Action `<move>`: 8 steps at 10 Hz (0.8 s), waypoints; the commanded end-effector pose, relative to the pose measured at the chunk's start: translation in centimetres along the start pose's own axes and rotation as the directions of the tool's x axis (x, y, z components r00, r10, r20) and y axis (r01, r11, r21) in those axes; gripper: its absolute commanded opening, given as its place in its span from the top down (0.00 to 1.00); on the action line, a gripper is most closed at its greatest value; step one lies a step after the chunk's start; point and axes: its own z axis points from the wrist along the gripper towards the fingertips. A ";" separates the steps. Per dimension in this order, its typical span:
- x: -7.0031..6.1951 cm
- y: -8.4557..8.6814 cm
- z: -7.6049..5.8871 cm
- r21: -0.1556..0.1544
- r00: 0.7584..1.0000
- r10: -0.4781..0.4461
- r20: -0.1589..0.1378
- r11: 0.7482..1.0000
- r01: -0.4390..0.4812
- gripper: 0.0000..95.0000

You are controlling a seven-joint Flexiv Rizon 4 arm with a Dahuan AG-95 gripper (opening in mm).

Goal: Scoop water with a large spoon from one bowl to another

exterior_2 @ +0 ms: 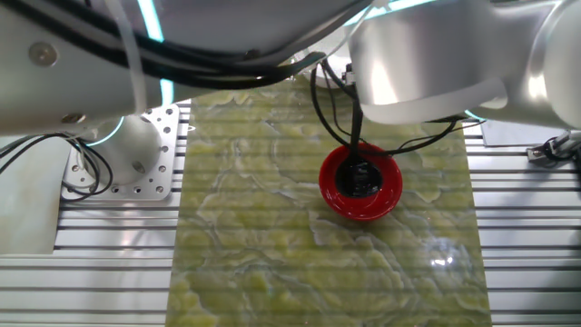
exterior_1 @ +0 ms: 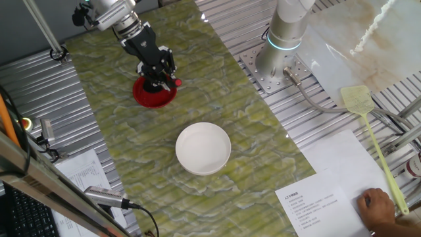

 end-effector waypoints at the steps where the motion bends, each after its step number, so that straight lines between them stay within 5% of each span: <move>1: 0.0 0.0 0.1 -0.023 1.000 0.002 -0.010 1.000 -0.003 1.00; 8: 0.2 0.4 0.8 -0.077 1.000 0.022 -0.022 0.997 -0.024 1.00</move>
